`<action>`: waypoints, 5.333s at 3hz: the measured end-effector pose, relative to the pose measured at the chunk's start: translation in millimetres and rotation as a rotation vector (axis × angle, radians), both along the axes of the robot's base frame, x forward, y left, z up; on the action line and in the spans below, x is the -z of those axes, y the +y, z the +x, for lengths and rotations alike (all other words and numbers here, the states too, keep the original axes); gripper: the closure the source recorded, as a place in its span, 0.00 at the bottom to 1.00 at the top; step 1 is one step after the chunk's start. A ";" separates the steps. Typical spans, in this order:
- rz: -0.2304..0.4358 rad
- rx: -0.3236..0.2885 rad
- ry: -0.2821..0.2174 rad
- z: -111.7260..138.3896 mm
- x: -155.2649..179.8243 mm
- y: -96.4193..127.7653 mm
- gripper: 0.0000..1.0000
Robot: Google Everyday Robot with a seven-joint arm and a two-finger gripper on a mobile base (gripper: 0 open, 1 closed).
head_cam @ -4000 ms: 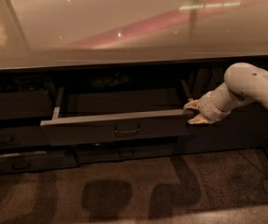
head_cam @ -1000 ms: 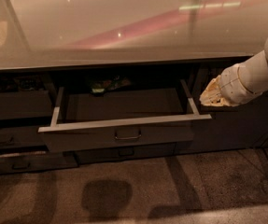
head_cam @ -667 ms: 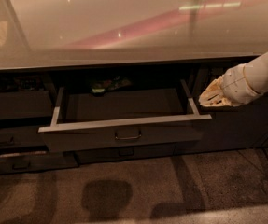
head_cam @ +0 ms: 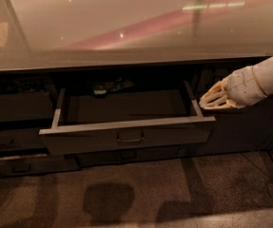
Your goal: Open top drawer
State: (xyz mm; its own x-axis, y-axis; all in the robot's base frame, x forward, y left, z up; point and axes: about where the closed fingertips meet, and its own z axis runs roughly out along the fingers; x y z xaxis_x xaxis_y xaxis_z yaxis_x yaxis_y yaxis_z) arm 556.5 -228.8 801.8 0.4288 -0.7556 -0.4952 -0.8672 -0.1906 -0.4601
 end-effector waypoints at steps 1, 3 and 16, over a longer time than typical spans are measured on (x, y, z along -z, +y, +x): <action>0.005 0.013 0.024 1.5 3.2 0.4 1.00; -0.117 0.051 -0.046 -12.1 20.4 -1.5 1.00; -0.301 0.104 0.256 71.0 131.7 -17.3 0.99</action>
Offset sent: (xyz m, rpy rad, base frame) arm 0.0044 -0.0059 -0.0055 0.0104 0.0766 -0.0619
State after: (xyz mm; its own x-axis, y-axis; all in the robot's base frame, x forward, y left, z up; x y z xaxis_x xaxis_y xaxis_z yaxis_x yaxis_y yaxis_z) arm 627.5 -246.1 670.1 0.2342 -0.9158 -0.3262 -0.9681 -0.1891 -0.1641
